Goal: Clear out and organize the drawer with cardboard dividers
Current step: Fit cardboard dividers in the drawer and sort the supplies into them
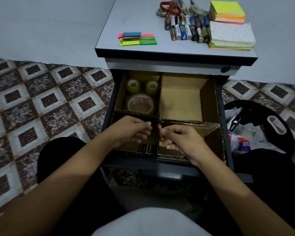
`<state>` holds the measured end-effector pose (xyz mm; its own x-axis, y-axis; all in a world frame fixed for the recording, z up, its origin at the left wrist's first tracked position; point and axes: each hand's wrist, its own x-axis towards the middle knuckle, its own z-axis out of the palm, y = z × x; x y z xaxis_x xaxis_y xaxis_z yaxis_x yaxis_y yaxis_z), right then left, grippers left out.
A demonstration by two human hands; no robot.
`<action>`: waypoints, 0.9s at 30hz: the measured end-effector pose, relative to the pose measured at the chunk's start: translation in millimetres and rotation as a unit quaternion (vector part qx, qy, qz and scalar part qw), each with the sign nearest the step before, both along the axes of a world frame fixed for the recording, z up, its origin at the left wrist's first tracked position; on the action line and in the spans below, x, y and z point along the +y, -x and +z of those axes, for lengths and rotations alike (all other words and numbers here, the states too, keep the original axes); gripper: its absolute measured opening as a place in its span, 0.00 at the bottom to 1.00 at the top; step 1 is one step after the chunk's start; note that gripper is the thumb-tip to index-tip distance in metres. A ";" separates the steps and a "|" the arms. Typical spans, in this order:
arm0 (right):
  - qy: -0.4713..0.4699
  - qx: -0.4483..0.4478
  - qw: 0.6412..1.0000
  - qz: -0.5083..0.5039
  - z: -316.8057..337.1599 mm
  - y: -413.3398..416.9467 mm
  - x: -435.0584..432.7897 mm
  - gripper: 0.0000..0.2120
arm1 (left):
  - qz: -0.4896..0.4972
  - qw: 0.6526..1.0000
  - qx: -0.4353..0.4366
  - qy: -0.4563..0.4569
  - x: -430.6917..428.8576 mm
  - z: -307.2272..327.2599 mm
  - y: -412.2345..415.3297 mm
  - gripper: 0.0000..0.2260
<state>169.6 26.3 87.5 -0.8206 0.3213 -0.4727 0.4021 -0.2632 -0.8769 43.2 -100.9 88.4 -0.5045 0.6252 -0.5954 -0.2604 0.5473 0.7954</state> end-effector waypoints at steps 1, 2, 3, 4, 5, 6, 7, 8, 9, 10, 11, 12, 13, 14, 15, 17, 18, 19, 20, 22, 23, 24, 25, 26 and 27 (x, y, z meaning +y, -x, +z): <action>-0.007 0.004 1.000 0.003 -0.2 0.5 -1.4 0.04 | 0.017 1.000 -0.018 -0.018 -0.4 2.3 -3.9 0.08; -0.015 0.007 1.000 0.005 -0.4 1.3 -3.0 0.04 | 0.025 0.999 -0.026 -0.027 -0.8 2.4 -6.7 0.08; -0.021 0.010 1.000 0.007 -0.3 2.2 -4.5 0.04 | 0.031 0.998 -0.033 -0.034 -1.3 2.0 -9.4 0.08; -0.024 0.012 1.000 0.006 -0.3 2.6 -6.0 0.04 | 0.040 0.997 -0.043 -0.041 -1.3 1.0 -11.2 0.07; -0.026 0.013 1.000 0.003 -0.3 3.2 -7.3 0.04 | 0.054 0.996 -0.056 -0.048 -1.1 1.3 -12.2 0.07; -0.029 0.012 1.000 0.001 0.2 3.5 -8.5 0.04 | 0.068 0.994 -0.065 -0.056 -0.7 1.2 -12.5 0.06; -0.036 0.010 0.999 0.001 1.1 3.7 -9.4 0.04 | 0.077 0.993 -0.070 -0.060 -0.4 1.6 -12.6 0.06; -0.048 0.006 0.999 0.002 2.0 3.8 -9.7 0.05 | 0.081 0.992 -0.073 -0.064 -0.3 1.8 -12.1 0.06; -0.065 0.004 0.998 0.004 3.6 3.2 -9.5 0.05 | 0.082 0.992 -0.073 -0.064 0.1 2.5 -11.4 0.06; -0.096 0.001 0.995 0.004 4.9 2.3 -8.3 0.06 | 0.081 0.993 -0.068 -0.060 -0.1 2.6 -9.8 0.06; -0.154 -0.003 0.988 0.004 6.1 0.5 -5.2 0.07 | 0.078 0.994 -0.053 -0.049 -0.4 2.3 -7.7 0.06; -0.238 -0.008 0.971 0.006 6.8 -2.1 -0.8 0.09 | 0.073 0.996 -0.030 -0.031 -0.9 1.2 -4.7 0.06; -0.327 -0.010 0.945 0.009 7.8 -5.5 4.4 0.10 | 0.067 0.998 -0.004 -0.009 -1.8 -0.4 -1.2 0.06; -0.405 -0.005 0.914 0.004 8.4 -9.5 10.1 0.11 | 0.058 0.998 0.020 0.014 -2.6 -2.6 2.5 0.06; -0.464 0.006 0.886 -0.004 8.2 -13.6 16.2 0.12 | 0.047 0.997 0.039 0.036 -4.1 -5.4 6.2 0.06; -0.555 0.021 0.831 -0.018 2.7 -22.1 29.7 0.13 | 0.026 0.995 0.058 0.075 -6.2 -12.0 11.7 0.06; -0.587 0.013 0.809 -0.019 -1.9 -26.0 36.2 0.14 | 0.016 0.993 0.067 0.094 -6.8 -15.4 13.2 0.06; -0.610 0.000 0.792 -0.020 -6.6 -30.1 42.8 0.16 | 0.006 0.990 0.078 0.113 -6.7 -18.7 13.9 0.06; -0.624 -0.013 0.781 -0.023 -11.3 -33.9 49.0 0.17 | -0.006 0.987 0.092 0.131 -6.2 -22.0 14.2 0.07; -0.638 -0.042 0.768 -0.028 -18.7 -40.5 58.9 0.19 | -0.029 0.980 0.115 0.161 -4.6 -27.2 14.3 0.09; -0.640 -0.056 0.766 -0.029 -21.6 -43.3 61.9 0.20 | -0.042 0.977 0.119 0.171 -3.9 -29.3 14.2 0.09; -0.641 -0.070 0.764 -0.027 -25.1 -45.8 64.0 0.22 | -0.056 0.975 0.121 0.178 -3.4 -30.8 14.0 0.10; -0.643 -0.082 0.761 -0.021 -28.0 -47.8 65.1 0.22 | -0.069 0.973 0.123 0.184 -2.9 -31.4 13.3 0.10; -0.647 -0.088 0.757 -0.014 -30.8 -49.0 65.4 0.23 | -0.081 0.971 0.127 0.187 -2.5 -31.3 12.3 0.11; -0.651 -0.088 0.754 -0.010 -32.8 -49.9 65.6 0.23 | -0.089 0.970 0.128 0.189 -2.2 -31.6 11.3 0.12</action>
<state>219.5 91.8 54.8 -0.7708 0.6187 0.1522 0.5503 0.7669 -0.3302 31.9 -103.1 56.8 -0.5698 0.4778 -0.6686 0.0441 0.8302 0.5557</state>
